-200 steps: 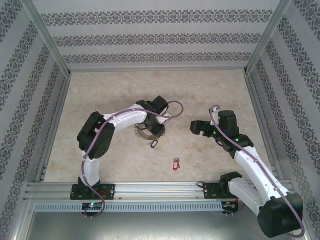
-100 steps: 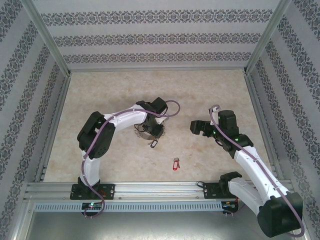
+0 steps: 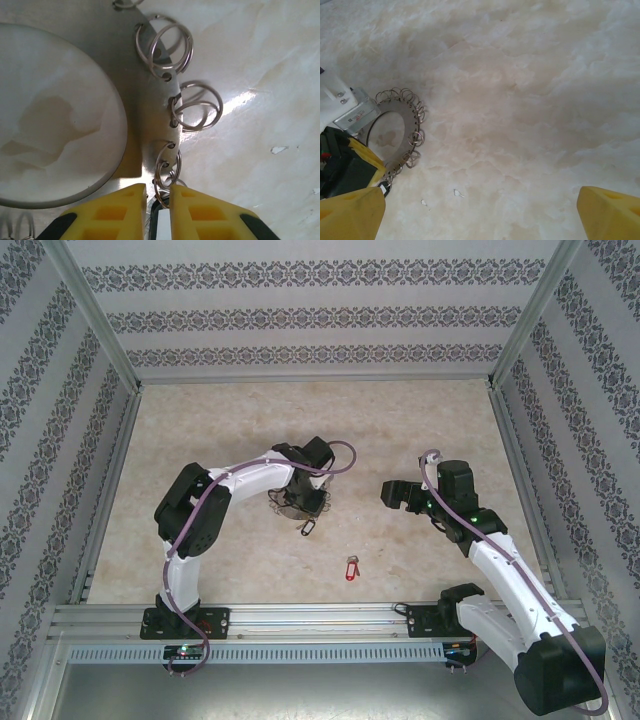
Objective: Put the keys on the keyring
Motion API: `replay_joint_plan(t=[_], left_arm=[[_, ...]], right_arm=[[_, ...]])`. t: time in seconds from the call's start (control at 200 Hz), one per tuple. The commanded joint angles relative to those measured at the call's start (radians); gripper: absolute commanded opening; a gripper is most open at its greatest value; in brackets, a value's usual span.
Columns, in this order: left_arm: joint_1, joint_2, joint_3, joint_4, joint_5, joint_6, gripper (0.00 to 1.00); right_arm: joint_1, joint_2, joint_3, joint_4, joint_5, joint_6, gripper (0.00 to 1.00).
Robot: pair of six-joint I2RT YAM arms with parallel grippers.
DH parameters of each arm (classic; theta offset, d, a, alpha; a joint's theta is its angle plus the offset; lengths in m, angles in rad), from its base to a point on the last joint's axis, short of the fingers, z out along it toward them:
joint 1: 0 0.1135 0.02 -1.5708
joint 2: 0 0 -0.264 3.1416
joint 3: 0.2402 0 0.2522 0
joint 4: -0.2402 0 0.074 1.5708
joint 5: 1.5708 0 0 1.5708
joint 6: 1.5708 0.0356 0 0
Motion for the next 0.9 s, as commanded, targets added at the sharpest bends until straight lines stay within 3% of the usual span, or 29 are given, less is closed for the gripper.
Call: replay_joint_plan(t=[0.0, 0.634, 0.769, 0.894], left_arm=[[0.010, -0.013, -0.019, -0.004, 0.016, -0.030, 0.19], [0.010, -0.025, -0.040, 0.026, 0.046, -0.014, 0.08], [0.010, -0.050, -0.024, -0.001, 0.024, 0.026, 0.00], [0.010, -0.113, -0.017, -0.040, -0.014, 0.099, 0.00]], right_arm=[[-0.008, -0.005, -0.005, 0.002, 0.011, -0.025, 0.98], [-0.018, -0.012, 0.000, -0.010, 0.020, -0.042, 0.98], [-0.018, -0.015, 0.004, -0.011, 0.018, -0.042, 0.98], [-0.018, -0.038, -0.002, 0.000, 0.013, -0.044, 0.98]])
